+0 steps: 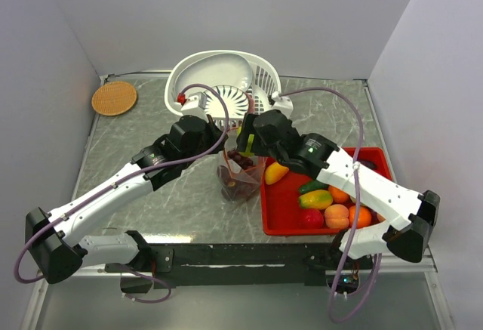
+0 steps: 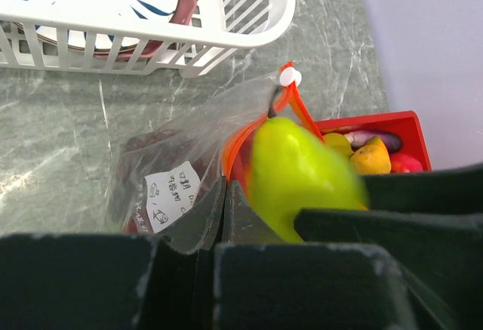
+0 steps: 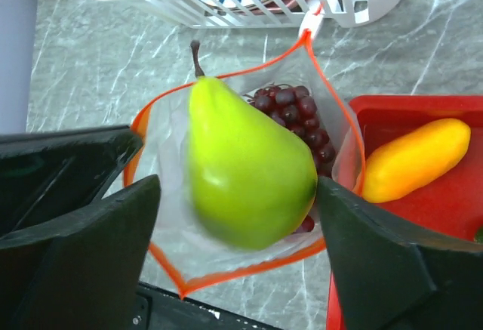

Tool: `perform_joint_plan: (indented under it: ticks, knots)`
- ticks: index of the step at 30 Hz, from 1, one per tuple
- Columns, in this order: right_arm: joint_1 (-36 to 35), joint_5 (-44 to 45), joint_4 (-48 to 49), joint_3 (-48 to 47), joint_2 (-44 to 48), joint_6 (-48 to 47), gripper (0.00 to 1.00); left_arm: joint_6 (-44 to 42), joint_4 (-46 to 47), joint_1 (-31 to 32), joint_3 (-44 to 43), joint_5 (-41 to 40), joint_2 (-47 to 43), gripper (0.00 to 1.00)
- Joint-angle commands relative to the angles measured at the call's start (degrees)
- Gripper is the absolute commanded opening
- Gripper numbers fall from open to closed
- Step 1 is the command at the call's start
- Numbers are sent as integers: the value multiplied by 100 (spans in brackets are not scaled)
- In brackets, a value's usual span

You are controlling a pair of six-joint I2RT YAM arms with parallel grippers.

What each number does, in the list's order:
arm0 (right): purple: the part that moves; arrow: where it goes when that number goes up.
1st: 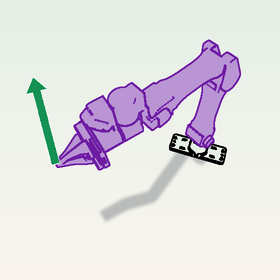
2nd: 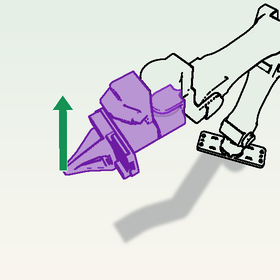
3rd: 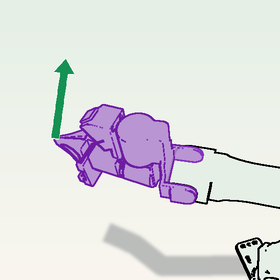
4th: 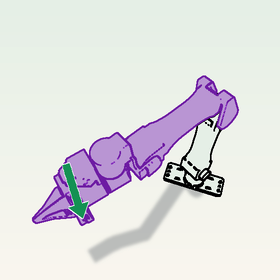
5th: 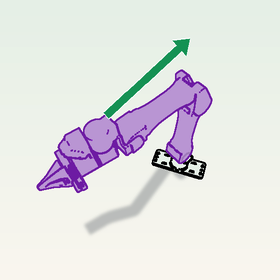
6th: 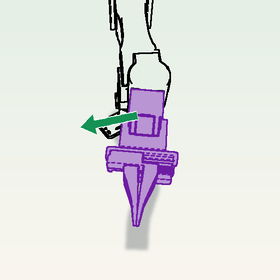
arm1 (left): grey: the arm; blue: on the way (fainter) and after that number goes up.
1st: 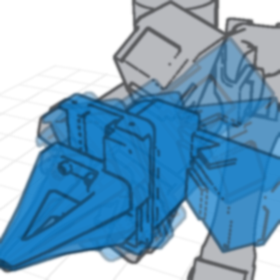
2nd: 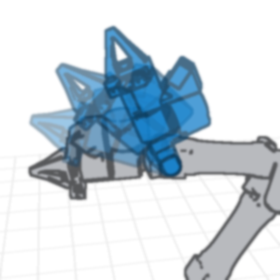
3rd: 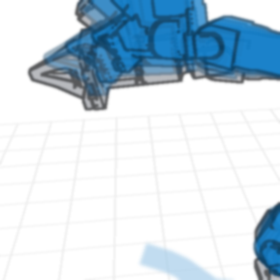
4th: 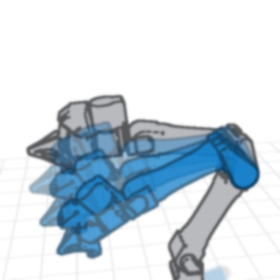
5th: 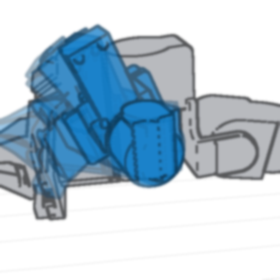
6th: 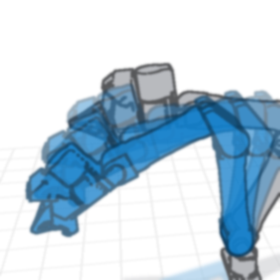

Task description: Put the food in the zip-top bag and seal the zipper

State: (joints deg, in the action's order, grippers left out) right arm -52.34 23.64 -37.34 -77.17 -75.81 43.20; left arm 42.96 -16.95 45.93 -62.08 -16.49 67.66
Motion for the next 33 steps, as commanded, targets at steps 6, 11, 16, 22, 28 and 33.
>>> perform_joint_plan:
  ticks: [6, 11, 16, 22, 28, 33]
  knots:
    - [198, -88, 123, -88, 452, -49, 100, 72, 227, -32, -58, 93, -165, 1]
    - [382, 176, 60, 938, 1225, 408, 100, 63, 218, -23, -58, 50, -192, 1]
    - [978, -87, 464, 2404, 2052, 943, 99, 28, 192, -32, -111, 49, -244, 1]
    - [1488, -457, 1106, 3032, 1887, 1173, 98, -16, 175, -32, -190, 85, -183, 1]
    - [1858, -526, 1272, 2944, 946, 1446, 97, -33, 140, -32, -155, 58, -235, 1]
    - [2025, -650, 1458, 2682, 15, 1577, 90, -24, 95, -32, -155, 23, -288, 1]
